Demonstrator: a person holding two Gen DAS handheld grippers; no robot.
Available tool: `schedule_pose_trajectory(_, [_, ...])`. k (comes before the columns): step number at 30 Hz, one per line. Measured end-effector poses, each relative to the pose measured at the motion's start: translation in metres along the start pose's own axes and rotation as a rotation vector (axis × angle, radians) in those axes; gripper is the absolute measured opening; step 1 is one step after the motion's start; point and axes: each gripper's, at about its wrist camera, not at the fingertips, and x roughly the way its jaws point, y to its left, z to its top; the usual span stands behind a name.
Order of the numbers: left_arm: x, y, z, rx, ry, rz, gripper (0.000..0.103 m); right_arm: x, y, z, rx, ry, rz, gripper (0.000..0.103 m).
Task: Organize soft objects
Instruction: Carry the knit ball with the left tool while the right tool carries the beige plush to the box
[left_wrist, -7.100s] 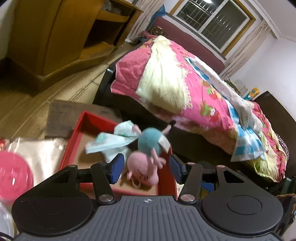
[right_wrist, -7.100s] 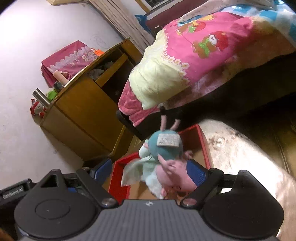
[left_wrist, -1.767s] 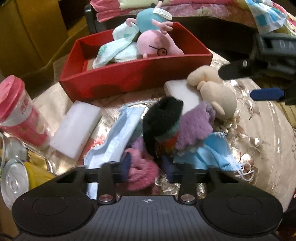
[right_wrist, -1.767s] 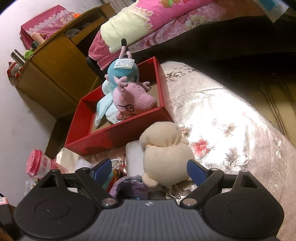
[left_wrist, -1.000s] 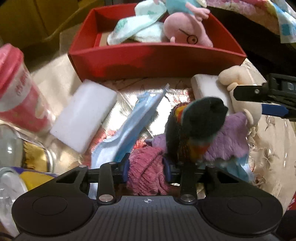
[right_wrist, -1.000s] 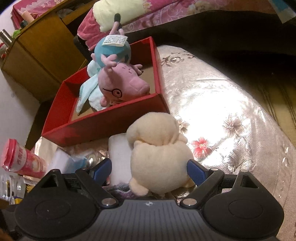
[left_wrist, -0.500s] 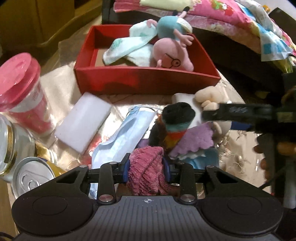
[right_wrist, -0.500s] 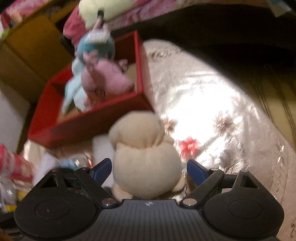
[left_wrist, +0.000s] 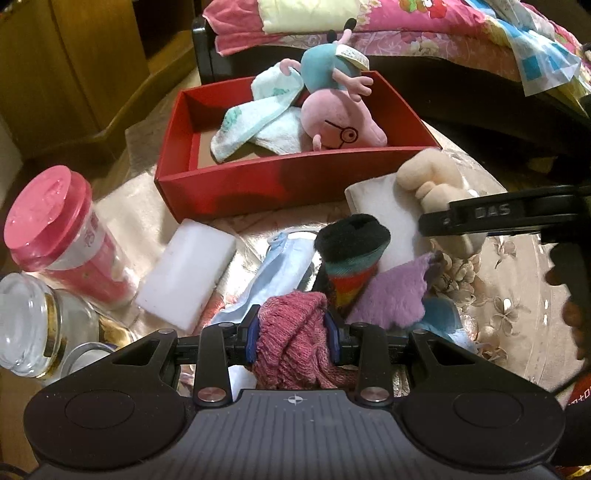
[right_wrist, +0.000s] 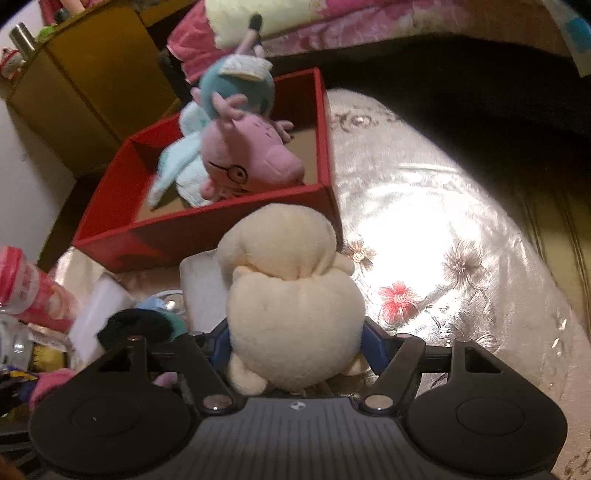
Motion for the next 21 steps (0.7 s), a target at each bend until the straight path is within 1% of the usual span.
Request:
schedule_pose_trajectory(8, [-0.008, -0.006, 0.005, 0.02, -0.032, 0.029, 0.035, -0.037, 0.013, 0.001, -0.039, -0.08, 0.059, 0.04])
schedule_pose_trajectory(12, [-0.008, -0.006, 0.006, 0.021, -0.034, 0.035, 0.035, -0.043, 0.018, 0.002, -0.047, -0.098, 0.089, 0.04])
schedule_pose_trajectory(21, [-0.01, -0.01, 0.012, 0.03, -0.053, 0.056, 0.035, -0.046, 0.026, 0.008, -0.048, -0.128, 0.115, 0.04])
